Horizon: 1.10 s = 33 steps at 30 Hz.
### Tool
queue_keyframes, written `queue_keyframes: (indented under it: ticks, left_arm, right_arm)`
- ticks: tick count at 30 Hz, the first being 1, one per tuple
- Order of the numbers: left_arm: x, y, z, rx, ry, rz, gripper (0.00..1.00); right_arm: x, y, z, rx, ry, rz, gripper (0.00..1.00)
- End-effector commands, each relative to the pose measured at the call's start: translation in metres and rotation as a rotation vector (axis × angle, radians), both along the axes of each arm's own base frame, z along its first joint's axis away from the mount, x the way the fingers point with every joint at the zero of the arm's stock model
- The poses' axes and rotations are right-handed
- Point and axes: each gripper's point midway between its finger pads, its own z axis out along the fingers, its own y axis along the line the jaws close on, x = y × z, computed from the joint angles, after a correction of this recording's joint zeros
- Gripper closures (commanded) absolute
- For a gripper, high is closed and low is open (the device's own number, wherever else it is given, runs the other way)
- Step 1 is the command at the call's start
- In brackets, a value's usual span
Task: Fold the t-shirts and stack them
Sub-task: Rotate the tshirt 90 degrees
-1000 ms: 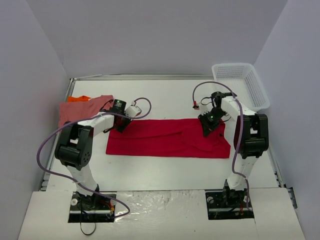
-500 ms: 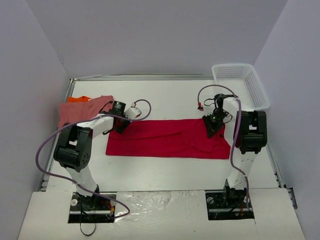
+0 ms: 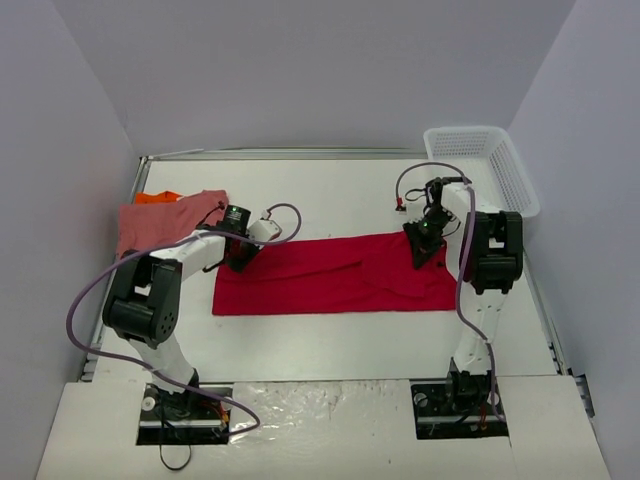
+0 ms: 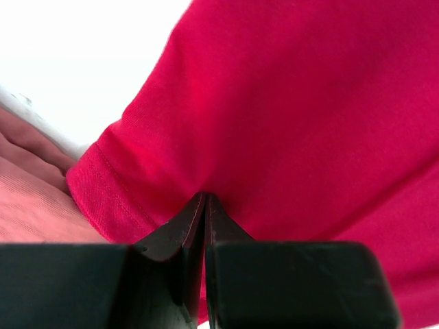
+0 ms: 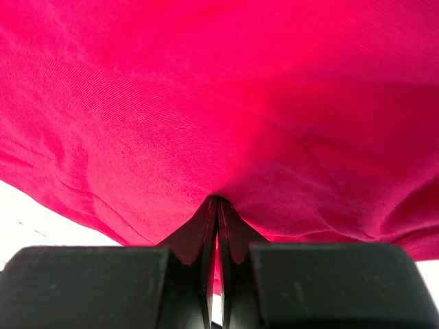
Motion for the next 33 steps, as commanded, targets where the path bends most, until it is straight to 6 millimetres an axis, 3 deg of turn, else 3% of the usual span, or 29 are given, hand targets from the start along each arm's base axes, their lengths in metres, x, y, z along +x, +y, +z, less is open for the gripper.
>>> queue_keyframes:
  ticks: [1, 2, 14, 22, 31, 33]
  left_arm:
    - [-0.028, 0.003, 0.005, 0.02, 0.068, -0.019, 0.98]
    - [-0.031, 0.003, 0.003, 0.023, 0.072, -0.024, 0.98]
    - [-0.06, -0.016, 0.007, 0.074, 0.133, -0.132, 0.98]
    - [-0.079, -0.042, 0.0, 0.121, 0.184, -0.228, 0.98]
    - [-0.108, -0.066, -0.012, 0.161, 0.271, -0.34, 0.98]
    - [-0.115, -0.073, -0.013, 0.158, 0.29, -0.368, 0.98]
  right_arm:
    - [0.037, -0.01, -0.031, -0.067, -0.079, -0.004, 1.0]
    - [0.048, -0.009, -0.028, -0.068, -0.102, -0.006, 1.0]
    - [0.093, 0.021, -0.036, -0.054, -0.158, 0.034, 1.0]
    - [0.145, 0.042, -0.024, -0.044, -0.264, 0.041, 1.0]
    - [0.166, 0.071, -0.044, -0.026, -0.296, 0.095, 1.0]
    - [0.174, 0.078, -0.039, -0.021, -0.323, 0.106, 1.0]
